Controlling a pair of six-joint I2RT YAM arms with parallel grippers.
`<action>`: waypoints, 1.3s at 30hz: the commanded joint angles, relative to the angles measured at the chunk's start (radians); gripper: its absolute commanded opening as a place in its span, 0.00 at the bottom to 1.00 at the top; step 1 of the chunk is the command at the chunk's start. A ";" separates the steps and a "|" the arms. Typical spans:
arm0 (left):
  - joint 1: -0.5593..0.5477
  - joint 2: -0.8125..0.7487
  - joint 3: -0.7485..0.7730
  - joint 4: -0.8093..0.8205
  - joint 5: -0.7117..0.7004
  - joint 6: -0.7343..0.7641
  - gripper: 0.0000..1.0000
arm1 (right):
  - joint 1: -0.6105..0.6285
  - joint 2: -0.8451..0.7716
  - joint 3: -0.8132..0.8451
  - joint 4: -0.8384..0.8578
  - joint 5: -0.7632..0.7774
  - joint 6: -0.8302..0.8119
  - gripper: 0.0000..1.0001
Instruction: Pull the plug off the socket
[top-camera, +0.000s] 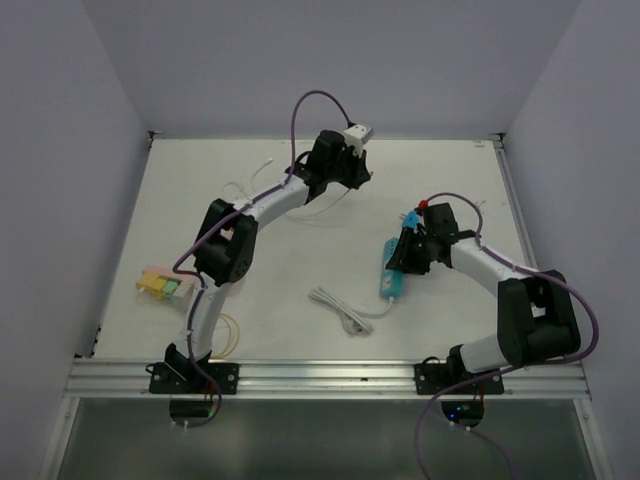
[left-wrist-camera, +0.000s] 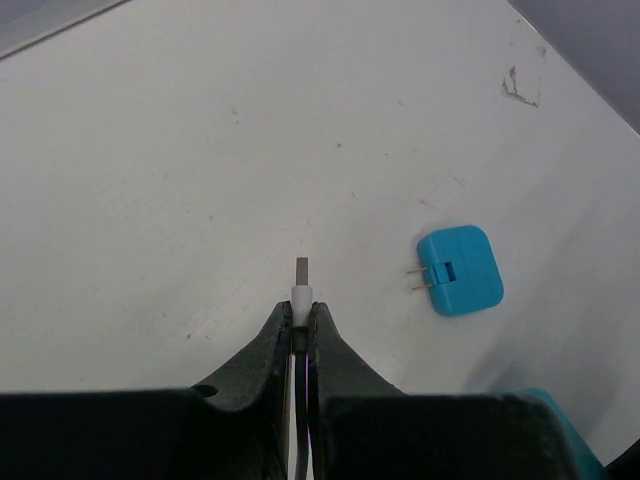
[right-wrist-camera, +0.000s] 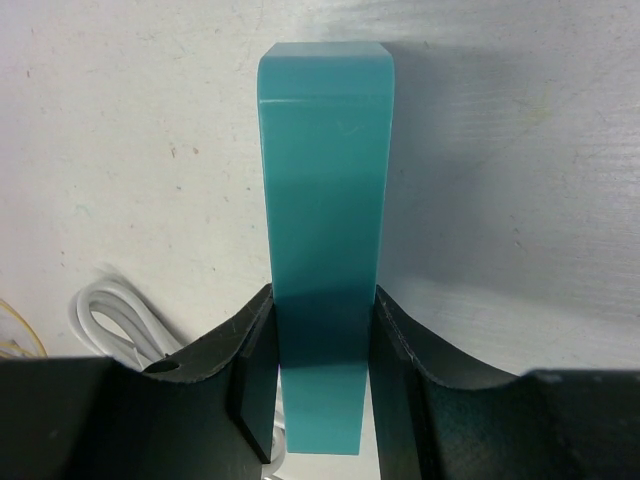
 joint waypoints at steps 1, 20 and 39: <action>0.001 0.044 0.049 0.133 0.092 -0.137 0.08 | -0.006 -0.032 -0.014 0.017 0.009 0.003 0.00; 0.042 -0.001 -0.079 0.219 0.095 -0.211 0.68 | -0.006 -0.038 0.013 0.035 -0.036 0.009 0.00; 0.289 -0.963 -0.826 -0.241 -0.436 -0.056 1.00 | -0.115 0.107 0.493 0.030 -0.034 0.045 0.00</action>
